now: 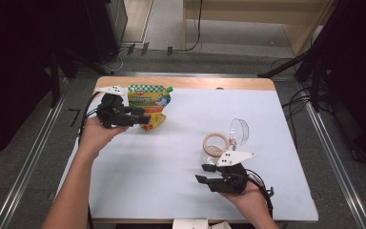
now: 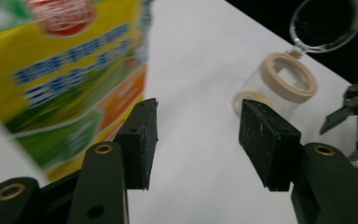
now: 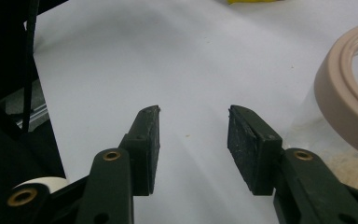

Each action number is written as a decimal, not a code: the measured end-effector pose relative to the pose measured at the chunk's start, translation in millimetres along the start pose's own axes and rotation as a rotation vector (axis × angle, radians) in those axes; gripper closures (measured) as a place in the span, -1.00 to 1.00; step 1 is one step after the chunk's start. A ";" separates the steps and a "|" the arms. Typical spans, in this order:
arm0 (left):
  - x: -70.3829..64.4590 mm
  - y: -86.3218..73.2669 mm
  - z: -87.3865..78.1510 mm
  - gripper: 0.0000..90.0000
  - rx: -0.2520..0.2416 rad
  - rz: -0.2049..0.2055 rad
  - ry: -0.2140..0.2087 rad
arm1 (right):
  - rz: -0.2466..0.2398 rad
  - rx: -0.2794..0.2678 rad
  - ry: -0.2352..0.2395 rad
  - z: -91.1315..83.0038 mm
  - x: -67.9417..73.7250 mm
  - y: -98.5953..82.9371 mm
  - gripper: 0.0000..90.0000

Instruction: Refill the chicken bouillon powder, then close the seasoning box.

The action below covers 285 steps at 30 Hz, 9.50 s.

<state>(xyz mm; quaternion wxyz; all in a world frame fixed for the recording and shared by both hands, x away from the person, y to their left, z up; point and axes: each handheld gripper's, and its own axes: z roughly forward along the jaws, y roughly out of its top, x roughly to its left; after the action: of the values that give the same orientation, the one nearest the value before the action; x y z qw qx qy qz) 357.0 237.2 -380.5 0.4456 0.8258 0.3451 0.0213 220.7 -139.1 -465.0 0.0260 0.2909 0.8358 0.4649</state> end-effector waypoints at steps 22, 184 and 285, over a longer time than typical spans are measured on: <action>48.5 -7.7 13.0 -0.13 0.009 -0.067 0.080 | -0.041 0.026 0.035 12.7 7.8 0.8 0.15; -135.0 74.4 99.8 0.68 0.208 -0.069 -0.137 | -0.035 -0.114 0.108 68.3 35.0 54.4 0.21; -137.3 86.6 86.6 0.60 0.208 -0.075 -0.154 | -0.066 -0.130 0.076 62.6 45.4 71.9 0.45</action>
<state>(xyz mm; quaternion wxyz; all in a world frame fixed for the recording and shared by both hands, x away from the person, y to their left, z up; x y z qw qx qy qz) 329.9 62.3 -330.3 0.3834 0.8531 0.3410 -0.0945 235.9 -39.5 -433.2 0.0285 0.2431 0.8135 0.5276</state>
